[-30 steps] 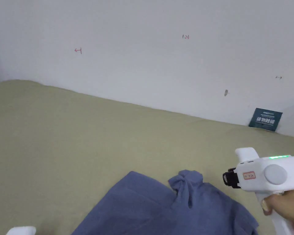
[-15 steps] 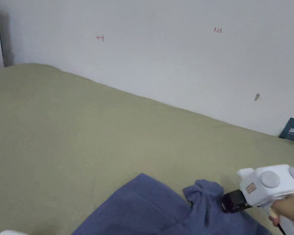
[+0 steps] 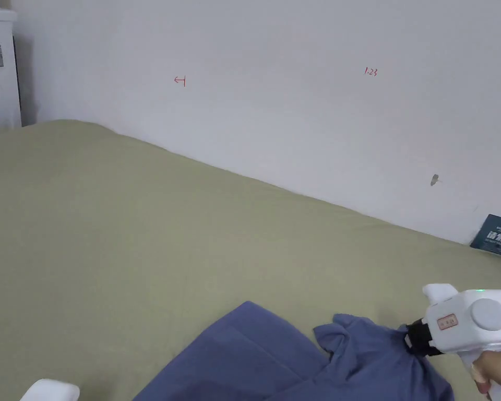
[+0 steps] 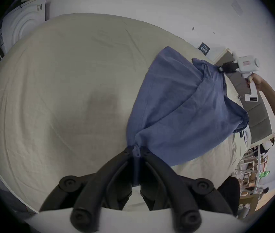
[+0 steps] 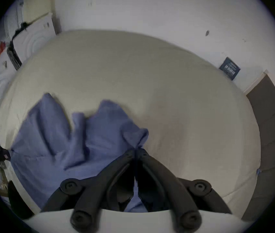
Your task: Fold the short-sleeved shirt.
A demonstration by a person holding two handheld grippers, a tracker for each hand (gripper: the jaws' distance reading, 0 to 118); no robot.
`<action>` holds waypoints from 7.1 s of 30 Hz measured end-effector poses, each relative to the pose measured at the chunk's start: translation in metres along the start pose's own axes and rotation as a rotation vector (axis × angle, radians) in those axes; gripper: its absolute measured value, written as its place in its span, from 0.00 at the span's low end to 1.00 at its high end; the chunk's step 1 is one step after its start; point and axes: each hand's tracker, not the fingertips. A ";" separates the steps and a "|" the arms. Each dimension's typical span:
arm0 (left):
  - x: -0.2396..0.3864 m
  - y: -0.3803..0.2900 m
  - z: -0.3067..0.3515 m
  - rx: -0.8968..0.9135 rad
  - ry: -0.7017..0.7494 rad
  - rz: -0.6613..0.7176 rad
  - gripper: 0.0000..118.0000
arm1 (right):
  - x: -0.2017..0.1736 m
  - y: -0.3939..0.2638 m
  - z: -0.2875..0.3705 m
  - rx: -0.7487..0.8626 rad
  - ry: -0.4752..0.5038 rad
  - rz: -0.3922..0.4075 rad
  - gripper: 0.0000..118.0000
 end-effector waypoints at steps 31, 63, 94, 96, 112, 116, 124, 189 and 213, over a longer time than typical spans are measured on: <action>0.101 0.363 0.171 0.567 0.015 -0.244 0.06 | 0.070 0.063 0.285 0.763 -0.269 -0.368 0.01; 0.059 0.315 0.153 0.661 0.113 -0.267 0.06 | 0.021 0.043 0.274 0.780 -0.307 -0.127 0.01; -0.026 -0.024 0.065 0.333 -0.011 -0.149 0.06 | -0.072 -0.346 0.197 0.343 -0.127 -0.348 0.01; -0.028 -0.034 0.059 0.329 0.001 -0.159 0.06 | -0.074 -0.352 0.189 0.325 -0.133 -0.343 0.01; -0.038 -0.047 0.082 0.327 0.067 -0.081 0.64 | -0.063 -0.362 0.193 0.273 -0.199 -0.403 0.89; -0.013 -0.042 0.100 0.380 0.024 -0.029 0.64 | -0.081 -0.351 0.209 0.296 -0.220 -0.423 0.89; 0.015 -0.053 0.090 0.339 0.006 -0.055 0.00 | -0.117 -0.352 0.196 0.254 -0.195 -0.440 0.00; -0.002 0.155 -0.043 0.142 0.028 0.003 0.07 | 0.005 -0.175 0.054 0.090 -0.023 -0.411 0.07; -0.013 0.024 0.043 0.280 -0.011 0.119 0.00 | -0.082 -0.274 0.136 0.210 -0.119 -0.369 0.00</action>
